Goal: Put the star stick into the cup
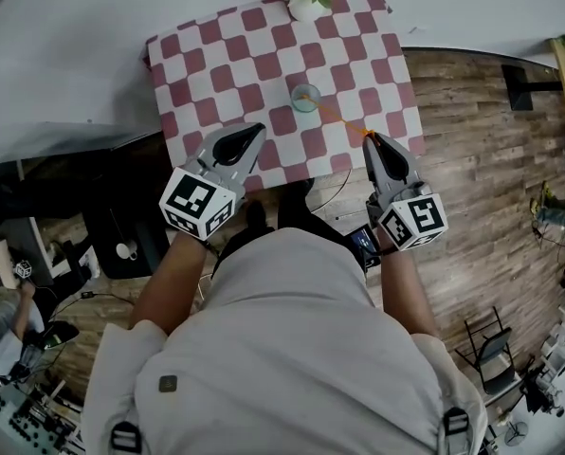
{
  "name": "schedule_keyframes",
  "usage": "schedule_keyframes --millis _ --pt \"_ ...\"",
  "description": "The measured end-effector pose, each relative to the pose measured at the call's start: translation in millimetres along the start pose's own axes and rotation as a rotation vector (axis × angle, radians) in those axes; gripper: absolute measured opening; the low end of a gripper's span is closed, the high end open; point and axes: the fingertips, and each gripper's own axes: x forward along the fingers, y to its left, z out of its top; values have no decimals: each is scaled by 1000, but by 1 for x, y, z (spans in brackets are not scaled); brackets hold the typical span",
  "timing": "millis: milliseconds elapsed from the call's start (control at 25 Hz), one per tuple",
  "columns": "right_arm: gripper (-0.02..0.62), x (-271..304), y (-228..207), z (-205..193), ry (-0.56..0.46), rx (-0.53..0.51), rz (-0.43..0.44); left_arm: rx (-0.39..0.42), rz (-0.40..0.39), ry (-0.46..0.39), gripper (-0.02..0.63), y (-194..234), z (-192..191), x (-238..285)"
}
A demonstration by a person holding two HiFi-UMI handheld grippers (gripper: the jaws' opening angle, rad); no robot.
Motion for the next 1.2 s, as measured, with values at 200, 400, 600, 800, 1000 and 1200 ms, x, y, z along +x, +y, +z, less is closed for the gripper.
schedule_keyframes --millis 200,400,600,800,1000,1200 --pt "29 22 -20 -20 69 -1 19 -20 8 25 5 10 -8 24" --pt "29 41 -30 -40 132 -16 50 -46 18 57 5 20 -23 42" --pt "29 55 -34 -54 181 -30 74 -71 28 86 5 25 -37 53" --pt "31 65 -35 -65 217 -46 98 -85 39 97 5 28 -42 60" --pt "34 71 -34 -73 240 -46 115 -104 50 108 5 27 -50 59" --pt "43 75 -32 -76 251 -53 131 -114 57 111 5 28 -55 58"
